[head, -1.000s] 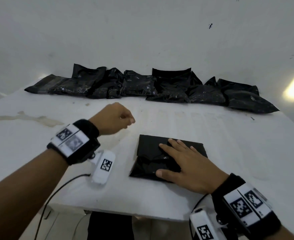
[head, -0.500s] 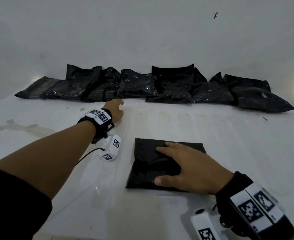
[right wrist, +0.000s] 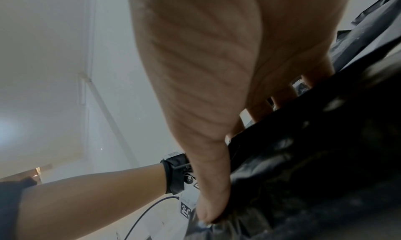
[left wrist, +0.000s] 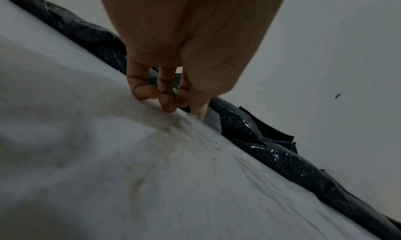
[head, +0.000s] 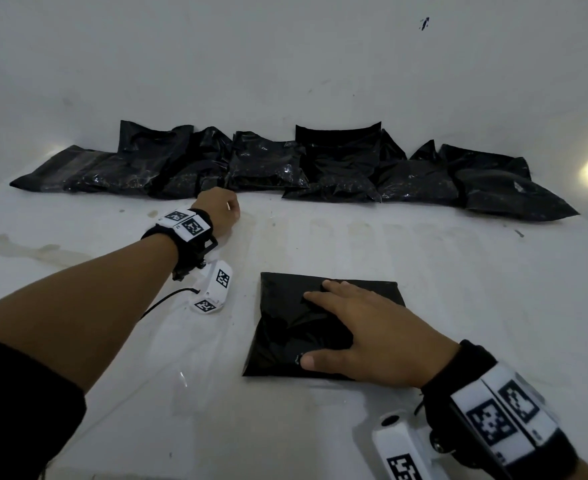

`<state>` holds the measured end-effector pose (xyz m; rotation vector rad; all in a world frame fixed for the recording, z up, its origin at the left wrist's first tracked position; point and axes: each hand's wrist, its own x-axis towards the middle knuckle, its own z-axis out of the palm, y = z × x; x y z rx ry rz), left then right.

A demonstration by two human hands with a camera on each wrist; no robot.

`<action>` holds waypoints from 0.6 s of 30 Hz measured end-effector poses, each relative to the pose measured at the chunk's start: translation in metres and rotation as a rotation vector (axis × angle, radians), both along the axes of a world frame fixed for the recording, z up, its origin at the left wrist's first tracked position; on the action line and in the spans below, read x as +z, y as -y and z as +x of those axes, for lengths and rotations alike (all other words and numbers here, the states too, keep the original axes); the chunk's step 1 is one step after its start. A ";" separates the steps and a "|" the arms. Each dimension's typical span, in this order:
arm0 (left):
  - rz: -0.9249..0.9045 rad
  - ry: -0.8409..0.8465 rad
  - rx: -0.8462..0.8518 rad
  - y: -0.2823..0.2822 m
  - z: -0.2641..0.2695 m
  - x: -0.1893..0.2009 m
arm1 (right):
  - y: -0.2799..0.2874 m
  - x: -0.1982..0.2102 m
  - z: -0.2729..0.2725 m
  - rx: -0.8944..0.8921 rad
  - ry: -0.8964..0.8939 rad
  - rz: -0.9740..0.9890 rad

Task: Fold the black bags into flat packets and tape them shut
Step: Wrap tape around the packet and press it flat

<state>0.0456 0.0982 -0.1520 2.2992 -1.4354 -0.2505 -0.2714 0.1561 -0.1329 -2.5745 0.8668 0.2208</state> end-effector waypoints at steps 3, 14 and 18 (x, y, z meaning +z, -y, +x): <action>-0.088 -0.003 -0.008 -0.009 -0.001 0.002 | -0.002 0.000 0.000 0.014 -0.018 -0.023; -0.314 0.067 -0.158 -0.090 -0.032 0.045 | -0.023 0.003 0.003 0.029 0.121 -0.181; -0.441 0.081 -0.227 -0.123 -0.055 0.064 | -0.034 0.001 0.005 0.019 0.129 -0.256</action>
